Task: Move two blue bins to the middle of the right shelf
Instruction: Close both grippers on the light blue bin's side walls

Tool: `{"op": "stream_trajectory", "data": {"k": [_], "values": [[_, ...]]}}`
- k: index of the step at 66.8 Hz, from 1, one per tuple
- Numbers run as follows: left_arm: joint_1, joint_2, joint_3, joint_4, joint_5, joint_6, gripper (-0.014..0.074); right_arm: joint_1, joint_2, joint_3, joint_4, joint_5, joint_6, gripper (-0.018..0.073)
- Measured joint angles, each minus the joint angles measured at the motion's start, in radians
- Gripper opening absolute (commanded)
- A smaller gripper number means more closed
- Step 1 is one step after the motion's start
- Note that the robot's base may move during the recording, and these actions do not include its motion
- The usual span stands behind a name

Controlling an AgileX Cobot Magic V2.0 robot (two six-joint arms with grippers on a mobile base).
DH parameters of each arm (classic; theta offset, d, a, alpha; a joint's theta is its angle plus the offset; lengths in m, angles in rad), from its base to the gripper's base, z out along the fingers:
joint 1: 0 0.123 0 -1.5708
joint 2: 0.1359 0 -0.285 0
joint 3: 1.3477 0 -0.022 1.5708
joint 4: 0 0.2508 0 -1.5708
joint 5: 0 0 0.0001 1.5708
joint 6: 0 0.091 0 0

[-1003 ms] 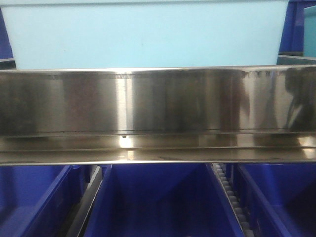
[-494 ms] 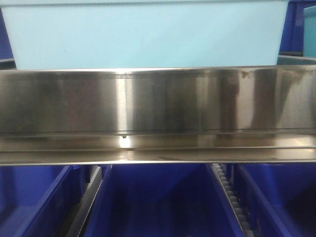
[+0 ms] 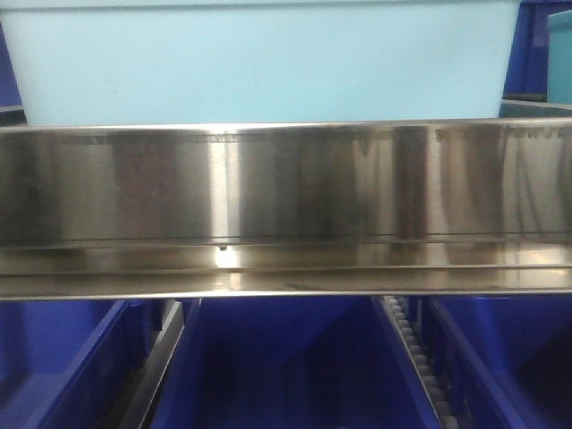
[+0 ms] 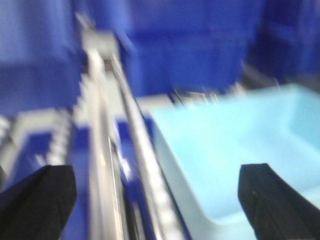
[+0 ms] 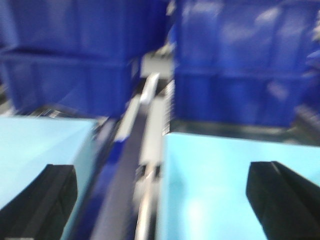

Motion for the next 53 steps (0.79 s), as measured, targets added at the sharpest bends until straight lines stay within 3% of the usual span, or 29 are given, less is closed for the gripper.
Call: {"op": "stream_trajectory", "data": {"k": [8, 21, 37, 53], "values": [[-0.062, 0.144, -0.123, -0.002, 0.101, 0.0, 0.0561, 0.09, 0.156, -0.15, 0.024, 0.109, 0.0, 0.0569], [-0.074, 0.353, -0.304, -0.007, 0.241, -0.005, 0.0561, 0.23, 0.436, -0.404, 0.033, 0.33, 0.0, 0.0568], [-0.074, 0.6, -0.535, -0.007, 0.465, -0.075, 0.0561, 0.246, 0.724, -0.693, 0.002, 0.596, 0.064, 0.0568], [-0.076, 0.788, -0.644, 0.026, 0.493, -0.124, 0.0561, 0.246, 0.891, -0.809, -0.011, 0.663, 0.112, 0.0568]]}}
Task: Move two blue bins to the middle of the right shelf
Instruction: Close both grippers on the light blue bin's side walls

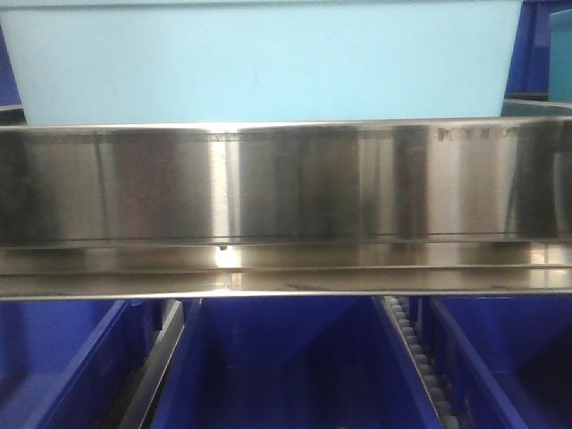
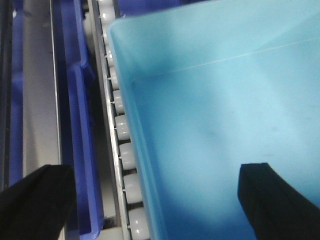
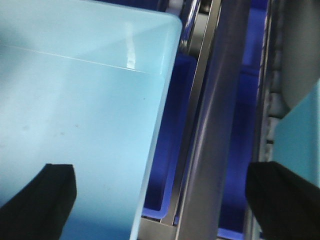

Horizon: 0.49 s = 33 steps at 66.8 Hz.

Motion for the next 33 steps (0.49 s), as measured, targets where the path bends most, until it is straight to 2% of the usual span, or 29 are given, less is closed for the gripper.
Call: {"op": "stream_trajectory", "data": {"k": [16, 33], "values": [[0.005, 0.112, -0.002, 0.011, 0.007, -0.007, 0.0561, 0.0, 0.109, -0.006, 0.004, 0.009, 0.02, 0.0568], [0.049, 0.192, -0.002, -0.041, 0.007, -0.009, 0.0561, 0.002, 0.21, -0.006, 0.038, -0.002, 0.023, 0.0561]]}}
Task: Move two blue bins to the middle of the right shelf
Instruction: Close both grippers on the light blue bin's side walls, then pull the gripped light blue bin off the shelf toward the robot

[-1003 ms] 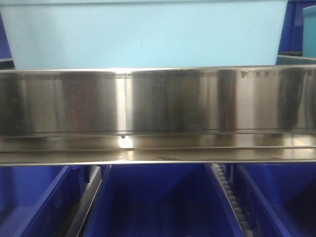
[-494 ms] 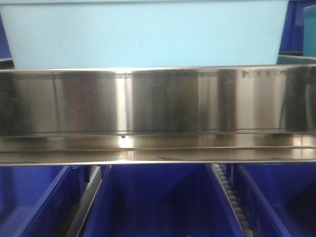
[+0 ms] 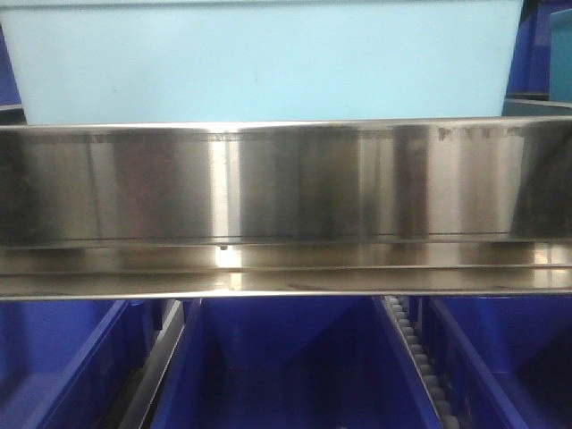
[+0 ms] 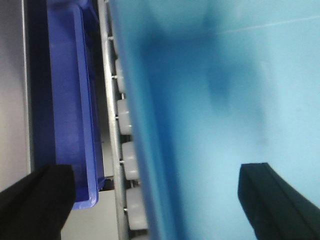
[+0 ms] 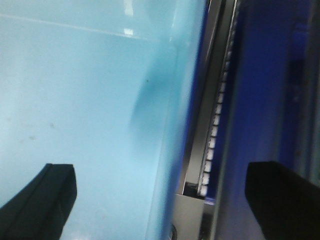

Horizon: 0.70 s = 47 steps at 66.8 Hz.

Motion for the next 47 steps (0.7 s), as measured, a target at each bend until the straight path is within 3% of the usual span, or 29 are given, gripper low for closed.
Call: {"op": "stream_trajectory", "data": {"k": [8, 15, 24, 31, 34, 47], "values": [[0.0, 0.009, 0.0, -0.004, 0.0, 0.0, 0.0545, 0.0, 0.029, 0.0, 0.002, -0.004, 0.001, 0.0489], [0.0, 0.017, 0.0, -0.007, 0.0, 0.0, 0.0472, 0.0, 0.042, 0.0, 0.002, -0.004, 0.001, 0.0323], [0.0, 0.025, 0.0, -0.007, 0.0, 0.0, 0.024, 0.0, 0.044, -0.001, 0.002, -0.004, 0.001, 0.006], [0.0, 0.025, 0.0, -0.007, 0.0, -0.001, -0.0027, 0.0, 0.044, -0.001, 0.004, -0.004, 0.002, -0.0169], [0.0, 0.025, 0.0, -0.007, 0.003, -0.001, -0.0116, 0.0, 0.044, -0.001, 0.006, -0.006, 0.012, -0.0159], [0.0, 0.025, 0.0, -0.011, 0.001, -0.014, -0.0111, 0.0, 0.044, -0.002, 0.005, 0.0, 0.017, -0.0153]]}}
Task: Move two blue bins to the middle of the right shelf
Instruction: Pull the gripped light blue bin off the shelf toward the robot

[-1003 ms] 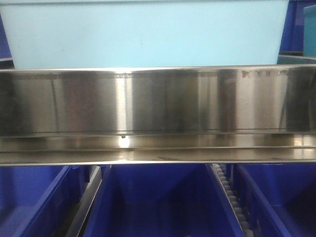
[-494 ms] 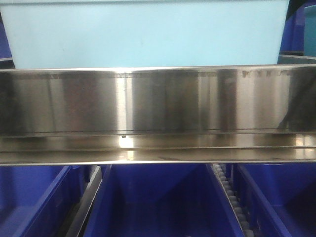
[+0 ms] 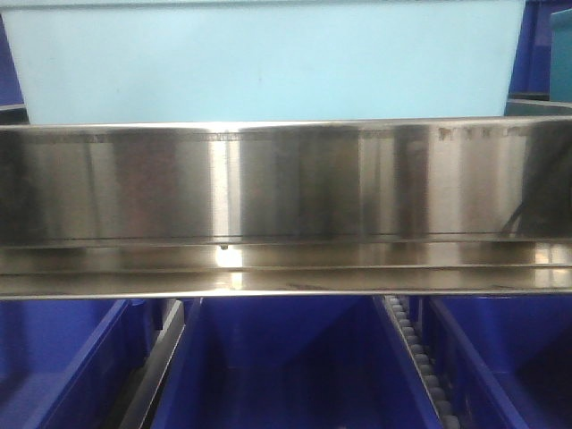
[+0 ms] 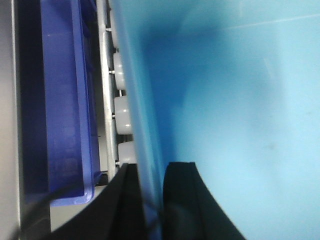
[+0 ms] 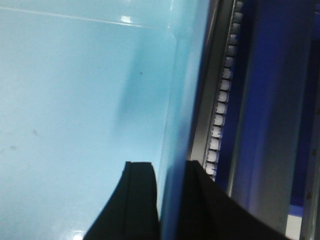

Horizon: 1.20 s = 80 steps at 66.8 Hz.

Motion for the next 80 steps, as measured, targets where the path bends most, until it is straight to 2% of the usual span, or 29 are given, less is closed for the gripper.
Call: {"op": "stream_trajectory", "data": {"k": [25, 58, 80], "values": [[0.0, -0.04, -0.009, -0.001, 0.004, -0.004, -0.0111, 0.0, -0.068, 0.0, 0.0, 0.001, 0.002, -0.0153], [-0.004, -0.181, -0.26, 0.009, 0.02, -0.004, -0.0111, 0.0, -0.31, 0.0, -0.008, -0.137, 0.006, -0.0153], [-0.023, -0.196, -0.276, 0.009, 0.022, -0.004, -0.0111, 0.0, -0.374, 0.0, -0.016, -0.169, 0.006, -0.0153]]}}
